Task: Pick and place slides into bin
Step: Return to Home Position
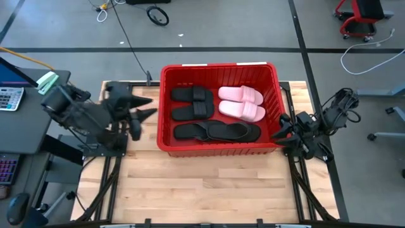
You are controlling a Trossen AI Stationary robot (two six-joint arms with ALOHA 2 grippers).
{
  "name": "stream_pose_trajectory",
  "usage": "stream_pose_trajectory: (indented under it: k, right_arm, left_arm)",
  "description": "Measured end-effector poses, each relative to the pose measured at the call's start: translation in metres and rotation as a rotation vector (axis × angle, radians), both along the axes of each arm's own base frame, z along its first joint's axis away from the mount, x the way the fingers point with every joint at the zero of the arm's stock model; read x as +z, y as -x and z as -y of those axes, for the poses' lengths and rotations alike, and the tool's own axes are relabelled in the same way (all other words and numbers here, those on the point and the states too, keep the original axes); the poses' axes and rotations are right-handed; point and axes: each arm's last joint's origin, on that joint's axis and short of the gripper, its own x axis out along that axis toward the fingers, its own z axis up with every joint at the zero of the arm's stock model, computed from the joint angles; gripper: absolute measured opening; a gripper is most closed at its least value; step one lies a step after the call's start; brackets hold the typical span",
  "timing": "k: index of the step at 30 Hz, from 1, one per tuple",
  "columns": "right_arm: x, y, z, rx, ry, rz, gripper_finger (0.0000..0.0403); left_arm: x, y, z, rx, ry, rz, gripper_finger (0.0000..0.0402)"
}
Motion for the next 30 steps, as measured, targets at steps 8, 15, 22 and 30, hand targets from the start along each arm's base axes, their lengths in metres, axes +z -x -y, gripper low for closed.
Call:
stream_pose_trajectory:
  k: [8,15,22,30]
  right_arm:
    - [-0.003,0.004,0.006,-0.076,0.048,-0.017,0.0132]
    - [-0.005,0.014,0.014,-0.087,0.073,-0.009,0.0132]
    - [-0.007,0.021,0.021,-0.115,0.140,0.008,0.0132]
    - [-0.010,0.020,0.021,-0.128,0.216,-0.006,0.0132]
  left_arm:
    - [-0.004,0.033,-0.002,-0.017,-0.032,-0.022,0.0178]
    - [-0.031,0.077,-0.021,0.008,0.019,0.027,0.0181]
    - [-0.094,0.093,-0.026,0.032,0.044,0.109,0.0184]
    - [-0.181,0.076,0.000,-0.079,0.117,0.194,0.0177]
